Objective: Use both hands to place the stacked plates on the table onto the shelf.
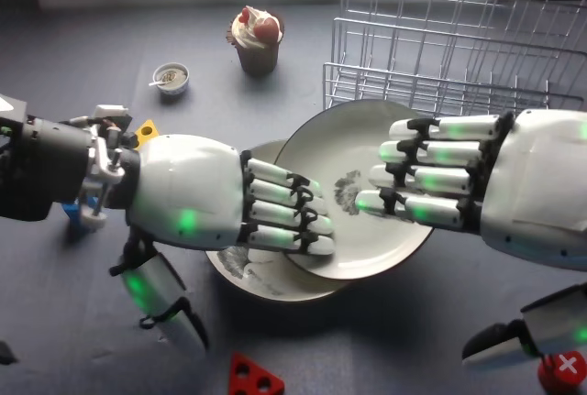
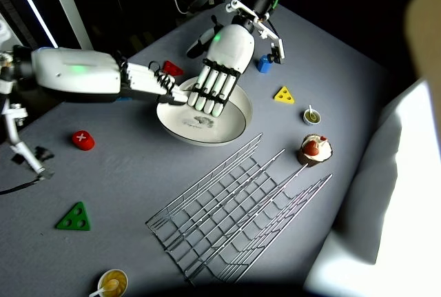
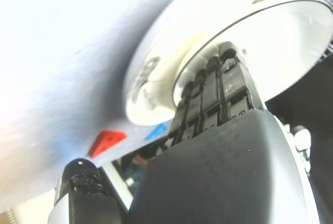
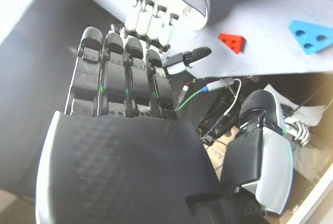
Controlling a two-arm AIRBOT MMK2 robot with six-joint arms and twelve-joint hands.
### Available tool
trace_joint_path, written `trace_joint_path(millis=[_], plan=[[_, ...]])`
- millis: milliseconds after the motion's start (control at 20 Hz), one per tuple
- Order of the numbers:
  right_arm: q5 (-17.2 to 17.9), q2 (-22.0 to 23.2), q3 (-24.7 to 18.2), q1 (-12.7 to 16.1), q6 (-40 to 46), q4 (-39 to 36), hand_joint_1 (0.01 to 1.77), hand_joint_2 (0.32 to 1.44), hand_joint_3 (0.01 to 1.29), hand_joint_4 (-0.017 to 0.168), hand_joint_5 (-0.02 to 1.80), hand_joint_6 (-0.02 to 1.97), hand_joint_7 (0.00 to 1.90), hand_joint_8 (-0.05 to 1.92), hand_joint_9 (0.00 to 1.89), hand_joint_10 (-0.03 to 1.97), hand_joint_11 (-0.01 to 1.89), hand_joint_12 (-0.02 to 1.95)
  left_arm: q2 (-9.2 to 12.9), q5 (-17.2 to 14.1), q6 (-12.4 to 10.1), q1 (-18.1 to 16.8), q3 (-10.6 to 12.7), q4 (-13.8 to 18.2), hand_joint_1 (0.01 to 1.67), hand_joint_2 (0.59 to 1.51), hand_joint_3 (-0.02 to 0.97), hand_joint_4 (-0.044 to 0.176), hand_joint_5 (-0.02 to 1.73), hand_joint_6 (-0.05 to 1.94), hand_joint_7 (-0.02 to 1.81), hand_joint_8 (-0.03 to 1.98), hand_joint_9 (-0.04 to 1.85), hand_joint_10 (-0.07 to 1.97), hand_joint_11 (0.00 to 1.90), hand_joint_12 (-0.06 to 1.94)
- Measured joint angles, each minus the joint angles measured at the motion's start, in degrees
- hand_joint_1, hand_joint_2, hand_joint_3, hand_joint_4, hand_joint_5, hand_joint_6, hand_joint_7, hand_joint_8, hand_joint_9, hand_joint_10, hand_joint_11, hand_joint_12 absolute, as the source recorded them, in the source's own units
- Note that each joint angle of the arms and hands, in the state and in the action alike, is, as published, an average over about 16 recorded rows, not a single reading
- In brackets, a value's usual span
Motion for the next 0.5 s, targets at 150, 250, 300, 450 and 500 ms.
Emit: trace_joint_path(millis=[150,250,300,450,500], plan=[[-0.8,-1.8,1.2,0.7,-1.9,0.3,0.4,0.86,0.02,0.003,0.15,0.01,0.2,0.0,0.21,-0.01,0.25,0.02,-1.1,0.1,0.1,-0.6,0.8,-0.1,0.09,0.885,-0.001,-0.01,0.02,-0.03,0.04,-0.02,0.08,-0.01,0.11,0.02],[-1.0,-2.8,2.2,1.2,-2.5,0.5,0.52,0.84,0.02,0.003,0.16,0.01,0.21,0.0,0.22,-0.01,0.27,0.02,-1.7,0.0,0.1,-0.9,1.2,0.0,0.09,0.886,-0.001,-0.01,0.02,-0.03,0.04,-0.02,0.08,-0.01,0.11,0.02],[-1.1,-3.3,2.7,1.4,-2.7,0.6,0.58,0.83,0.02,0.003,0.17,0.01,0.21,0.0,0.23,-0.01,0.28,0.02,-1.9,0.0,0.1,-1.0,1.4,0.0,0.1,0.886,-0.001,-0.01,0.02,-0.03,0.04,-0.02,0.08,-0.01,0.11,0.02],[-1.4,-5.0,4.5,2.1,-3.0,1.2,0.77,0.82,0.02,0.003,0.19,0.01,0.23,0.0,0.25,-0.01,0.31,0.03,-2.3,0.0,0.1,-1.2,1.7,0.1,0.11,0.886,0.0,-0.01,0.02,-0.03,0.04,-0.02,0.08,-0.01,0.1,0.02],[-1.5,-5.5,5.1,2.3,-3.0,1.4,0.83,0.82,0.02,0.003,0.2,0.01,0.23,0.0,0.25,-0.01,0.32,0.03,-2.4,0.0,0.1,-1.3,1.8,0.1,0.11,0.886,0.0,-0.01,0.02,-0.03,0.04,-0.02,0.08,-0.01,0.1,0.02]])
